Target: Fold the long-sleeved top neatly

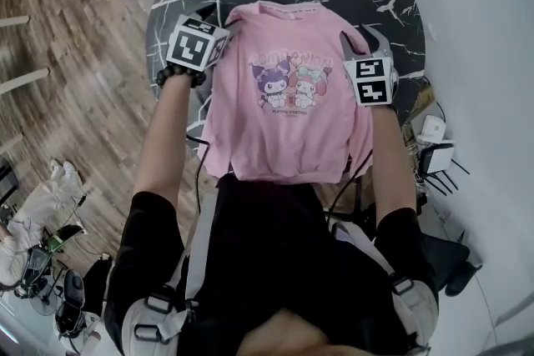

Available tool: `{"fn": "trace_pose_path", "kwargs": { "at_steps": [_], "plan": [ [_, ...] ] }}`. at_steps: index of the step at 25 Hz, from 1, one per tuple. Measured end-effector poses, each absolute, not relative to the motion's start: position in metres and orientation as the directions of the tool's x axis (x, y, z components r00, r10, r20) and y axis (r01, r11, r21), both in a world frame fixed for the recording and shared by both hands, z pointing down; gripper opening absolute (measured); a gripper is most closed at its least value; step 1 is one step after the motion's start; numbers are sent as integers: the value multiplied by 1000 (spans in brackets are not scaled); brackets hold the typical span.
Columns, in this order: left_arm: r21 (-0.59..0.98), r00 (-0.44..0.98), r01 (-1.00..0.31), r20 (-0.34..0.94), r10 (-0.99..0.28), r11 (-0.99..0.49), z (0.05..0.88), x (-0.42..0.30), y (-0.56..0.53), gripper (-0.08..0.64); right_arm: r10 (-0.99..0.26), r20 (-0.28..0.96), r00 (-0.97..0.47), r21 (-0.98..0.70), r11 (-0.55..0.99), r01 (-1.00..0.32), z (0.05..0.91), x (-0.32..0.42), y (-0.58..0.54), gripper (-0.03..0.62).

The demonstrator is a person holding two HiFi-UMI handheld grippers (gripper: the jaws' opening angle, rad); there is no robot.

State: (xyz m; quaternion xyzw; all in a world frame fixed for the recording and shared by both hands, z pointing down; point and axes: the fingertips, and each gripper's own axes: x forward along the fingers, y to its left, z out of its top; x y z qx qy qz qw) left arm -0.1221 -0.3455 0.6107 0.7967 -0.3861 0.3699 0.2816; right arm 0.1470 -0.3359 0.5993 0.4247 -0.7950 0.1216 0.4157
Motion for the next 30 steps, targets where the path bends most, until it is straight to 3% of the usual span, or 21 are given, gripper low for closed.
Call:
{"fn": "trace_pose_path", "kwargs": {
  "at_steps": [2, 8, 30],
  "plan": [
    [185, 461, -800, 797, -389, -570, 610, -113, -338, 350, -574, 760, -303, 157, 615, -773, 596, 144, -334, 179],
    [195, 464, -821, 776, -428, -536, 602, -116, -319, 350, -582, 742, -334, 173, 647, -743, 583, 134, -329, 178],
    [222, 373, -918, 764, -526, -329, 581, -140, -69, 295, -476, 696, -537, 211, 851, -481, 540, 37, -228, 147]
  ]
}}
